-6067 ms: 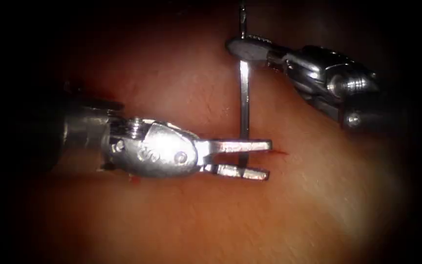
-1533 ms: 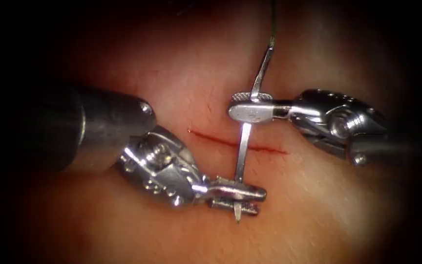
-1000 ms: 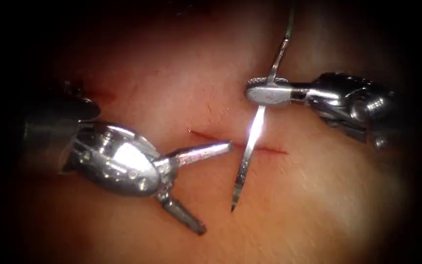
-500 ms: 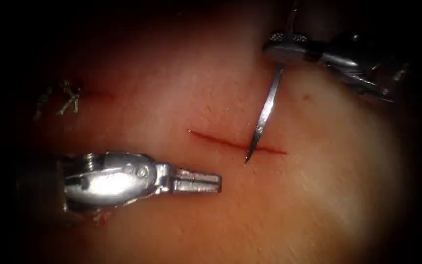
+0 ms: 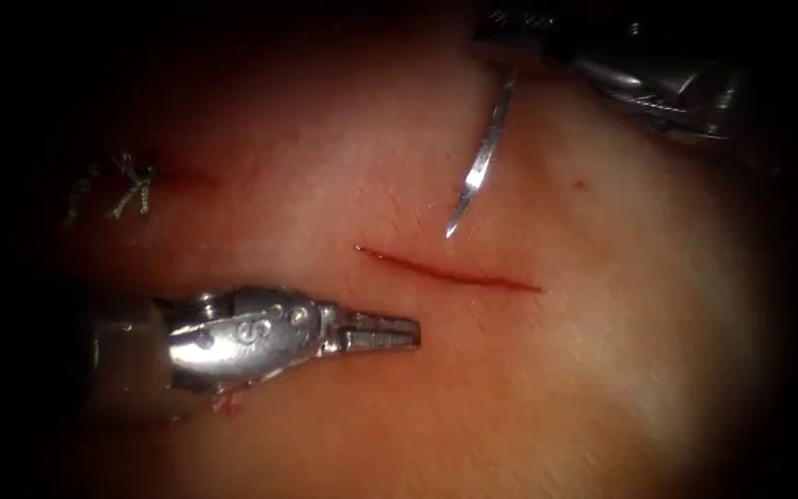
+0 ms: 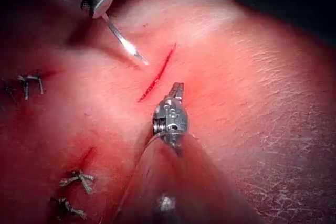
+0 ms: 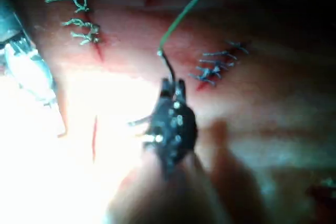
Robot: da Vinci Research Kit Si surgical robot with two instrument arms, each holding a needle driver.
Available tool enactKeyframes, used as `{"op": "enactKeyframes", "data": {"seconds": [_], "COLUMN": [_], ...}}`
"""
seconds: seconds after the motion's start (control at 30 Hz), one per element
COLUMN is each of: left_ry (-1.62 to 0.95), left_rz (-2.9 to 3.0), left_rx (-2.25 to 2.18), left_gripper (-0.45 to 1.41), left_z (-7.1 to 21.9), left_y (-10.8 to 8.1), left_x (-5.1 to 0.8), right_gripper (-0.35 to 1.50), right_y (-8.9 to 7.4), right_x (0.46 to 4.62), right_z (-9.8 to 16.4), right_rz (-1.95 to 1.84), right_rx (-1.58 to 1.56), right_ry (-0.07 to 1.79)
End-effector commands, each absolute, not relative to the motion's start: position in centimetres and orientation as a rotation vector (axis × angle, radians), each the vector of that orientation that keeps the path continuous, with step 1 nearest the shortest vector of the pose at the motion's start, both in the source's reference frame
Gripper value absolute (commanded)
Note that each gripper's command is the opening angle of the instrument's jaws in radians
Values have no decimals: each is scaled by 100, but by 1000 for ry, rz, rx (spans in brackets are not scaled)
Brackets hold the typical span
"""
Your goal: Wound Closure
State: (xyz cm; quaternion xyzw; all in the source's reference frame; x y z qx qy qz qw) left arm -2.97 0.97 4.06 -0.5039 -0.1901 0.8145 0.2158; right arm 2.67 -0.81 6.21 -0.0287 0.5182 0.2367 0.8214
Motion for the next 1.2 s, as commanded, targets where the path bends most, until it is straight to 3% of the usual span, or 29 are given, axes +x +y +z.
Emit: {"op": "enactKeyframes", "data": {"seconds": [0.03, 1.2], "left_ry": [-529, -556], "left_rz": [2264, 2269], "left_rx": [-1396, -1387], "left_gripper": [-20, -33], "left_z": [413, 410], "left_y": [95, 90], "left_x": [-303, -306], "right_gripper": [-35, -35], "right_y": [-80, -111], "right_x": [276, 291], "right_z": [627, 641], "right_rz": [462, 110], "right_rx": [-76, -228], "right_ry": [1100, 1037]}}
